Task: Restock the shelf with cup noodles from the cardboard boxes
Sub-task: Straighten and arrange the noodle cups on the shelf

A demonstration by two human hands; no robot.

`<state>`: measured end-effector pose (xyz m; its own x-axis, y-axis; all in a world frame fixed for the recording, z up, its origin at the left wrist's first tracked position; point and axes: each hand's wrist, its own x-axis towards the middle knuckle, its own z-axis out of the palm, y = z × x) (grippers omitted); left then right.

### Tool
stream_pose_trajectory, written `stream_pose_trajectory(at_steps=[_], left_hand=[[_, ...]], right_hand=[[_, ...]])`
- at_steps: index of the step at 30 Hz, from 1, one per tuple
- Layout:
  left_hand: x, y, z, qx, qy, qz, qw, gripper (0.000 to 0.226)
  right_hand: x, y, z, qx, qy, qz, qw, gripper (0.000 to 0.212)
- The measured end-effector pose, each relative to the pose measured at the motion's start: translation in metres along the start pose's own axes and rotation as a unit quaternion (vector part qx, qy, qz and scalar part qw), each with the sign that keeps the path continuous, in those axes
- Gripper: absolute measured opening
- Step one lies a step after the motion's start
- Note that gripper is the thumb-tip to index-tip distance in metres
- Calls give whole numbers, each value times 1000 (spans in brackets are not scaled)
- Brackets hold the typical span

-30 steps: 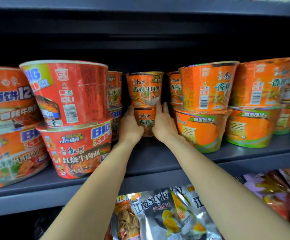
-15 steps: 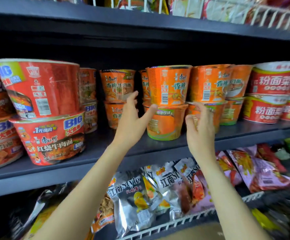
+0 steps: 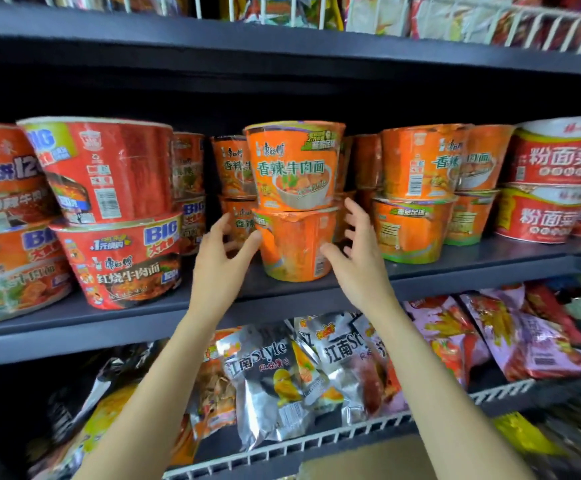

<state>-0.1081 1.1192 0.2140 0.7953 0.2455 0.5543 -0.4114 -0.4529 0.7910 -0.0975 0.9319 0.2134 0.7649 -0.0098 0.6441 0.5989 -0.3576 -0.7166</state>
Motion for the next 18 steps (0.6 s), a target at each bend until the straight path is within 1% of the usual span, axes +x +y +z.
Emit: stream_pose_trajectory(at_steps=[1, 3, 6, 9, 10, 12, 14, 16, 18], left_hand=[[-5, 0, -1, -19, 5, -2, 1000, 67], [-12, 2, 1, -53, -8, -6, 999, 59], [-15, 5, 9, -80, -45, -9, 996, 62], [-15, 7, 13, -75, -68, 7, 995, 54], [-14, 8, 12, -71, -82, 12, 994, 55], [-9, 9, 8, -60, -105, 20, 992, 68], [1, 5, 0, -56, -112, 10, 992, 83], [11, -1, -6, -36, -95, -3, 995, 98], [18, -6, -7, 7, -68, -10, 998, 105]], right_hand=[[6, 1, 0, 22, -21, 23, 999, 73], [10, 2, 5, 43, -66, 38, 996, 80], [7, 7, 12, 44, -65, 24, 997, 87], [1, 9, 15, 53, -70, 8, 996, 90], [-2, 8, 17, 54, -72, 0, 996, 90], [-12, 5, 21, 49, -78, -24, 995, 88], [-20, 0, 27, 21, -88, -52, 995, 84], [-18, -3, 30, -14, -77, -72, 994, 78], [-5, -2, 33, -40, -46, -81, 995, 71]])
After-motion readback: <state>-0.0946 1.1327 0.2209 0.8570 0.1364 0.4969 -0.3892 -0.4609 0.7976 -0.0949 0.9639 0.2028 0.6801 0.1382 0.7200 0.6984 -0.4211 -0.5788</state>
